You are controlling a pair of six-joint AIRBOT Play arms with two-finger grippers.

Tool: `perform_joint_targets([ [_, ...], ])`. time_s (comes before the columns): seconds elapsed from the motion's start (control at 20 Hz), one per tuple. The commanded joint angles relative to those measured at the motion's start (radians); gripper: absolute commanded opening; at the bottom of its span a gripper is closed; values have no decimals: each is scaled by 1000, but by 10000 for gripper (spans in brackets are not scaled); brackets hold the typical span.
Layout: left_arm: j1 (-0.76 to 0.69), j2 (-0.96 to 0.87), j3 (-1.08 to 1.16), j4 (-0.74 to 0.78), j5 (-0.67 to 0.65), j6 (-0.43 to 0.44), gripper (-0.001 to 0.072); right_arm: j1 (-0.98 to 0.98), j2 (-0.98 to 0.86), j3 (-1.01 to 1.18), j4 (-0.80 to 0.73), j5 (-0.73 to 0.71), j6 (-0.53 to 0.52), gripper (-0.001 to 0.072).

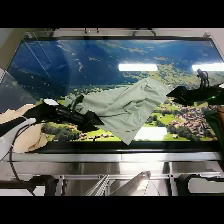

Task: Fold the shirts.

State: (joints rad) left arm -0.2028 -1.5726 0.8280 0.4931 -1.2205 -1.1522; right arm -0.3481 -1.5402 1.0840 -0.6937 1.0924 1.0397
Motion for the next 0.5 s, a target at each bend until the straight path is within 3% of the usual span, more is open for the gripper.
perform_joint_targets([
  [0.0, -167, -77, 75, 74, 140, -131, 573, 3, -10, -2, 71, -65, -33, 603],
  [0.1, -208, -159, 163, 77, 144, -152, 550, 2, -16, -2, 127, -64, -69, 603],
  [0.15, -219, -193, 212, 81, 140, -155, 482, 2, -18, -2, 138, -65, -76, 603],
  [0.35, -227, -278, 365, 118, 110, -218, 479, 0, -19, -2, 137, -79, -96, 603],
  [0.4, -227, -286, 389, 155, 84, -249, 416, 0, -19, -2, 129, -85, -98, 602],
  [0.45, -227, -285, 404, 197, 63, -265, 403, 0, -22, -2, 124, -93, -98, 602],
])
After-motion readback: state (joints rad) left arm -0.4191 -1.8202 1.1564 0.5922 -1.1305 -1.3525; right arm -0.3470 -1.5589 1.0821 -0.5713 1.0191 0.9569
